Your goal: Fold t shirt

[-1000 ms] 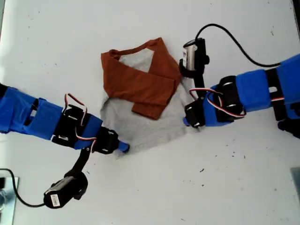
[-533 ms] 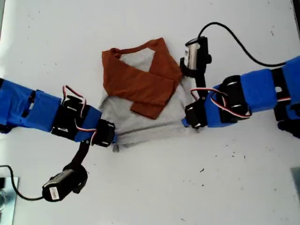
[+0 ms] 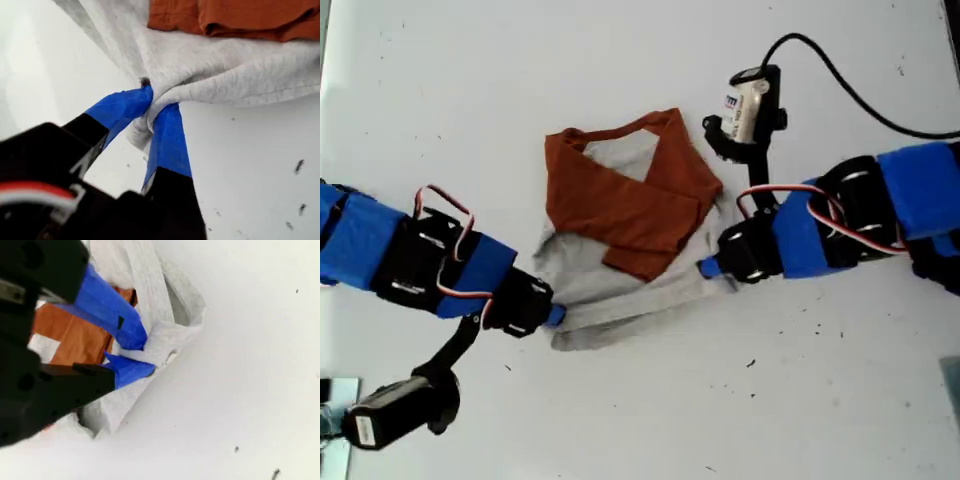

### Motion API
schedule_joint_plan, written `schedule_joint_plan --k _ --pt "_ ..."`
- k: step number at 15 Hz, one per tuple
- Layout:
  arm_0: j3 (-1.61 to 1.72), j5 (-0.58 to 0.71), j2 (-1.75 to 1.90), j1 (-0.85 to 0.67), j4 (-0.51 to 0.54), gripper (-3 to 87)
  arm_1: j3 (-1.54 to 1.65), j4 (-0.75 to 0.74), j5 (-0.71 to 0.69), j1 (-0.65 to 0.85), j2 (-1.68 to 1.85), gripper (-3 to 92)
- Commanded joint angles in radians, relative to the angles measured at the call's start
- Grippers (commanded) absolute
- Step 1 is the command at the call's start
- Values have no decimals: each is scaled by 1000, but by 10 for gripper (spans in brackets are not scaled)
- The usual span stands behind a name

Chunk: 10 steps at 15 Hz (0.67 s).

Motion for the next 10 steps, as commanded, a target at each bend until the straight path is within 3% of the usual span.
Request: schedule_joint_plan --k 1,2,3,4,5,7,9,10 --pt "29 55 345 -311 163 -3 -91 -61 -94 201 81 33" --pt "161 133 512 -572 121 -3 -44 -161 -133 357 137 187" --pt "275 190 646 -790 63 156 12 -258 -163 514 179 340" --pt "333 218 721 -922 55 321 101 -331 -166 635 282 340" --pt "394 249 765 -989 55 349 175 -270 -124 719 383 339" --pt "584 253 877 -982 2 286 333 -64 -100 821 583 339" --pt "761 249 994 -899 -64 182 555 6 -104 776 864 339" --pt "830 247 1080 -839 -77 173 673 44 -87 715 1012 339"
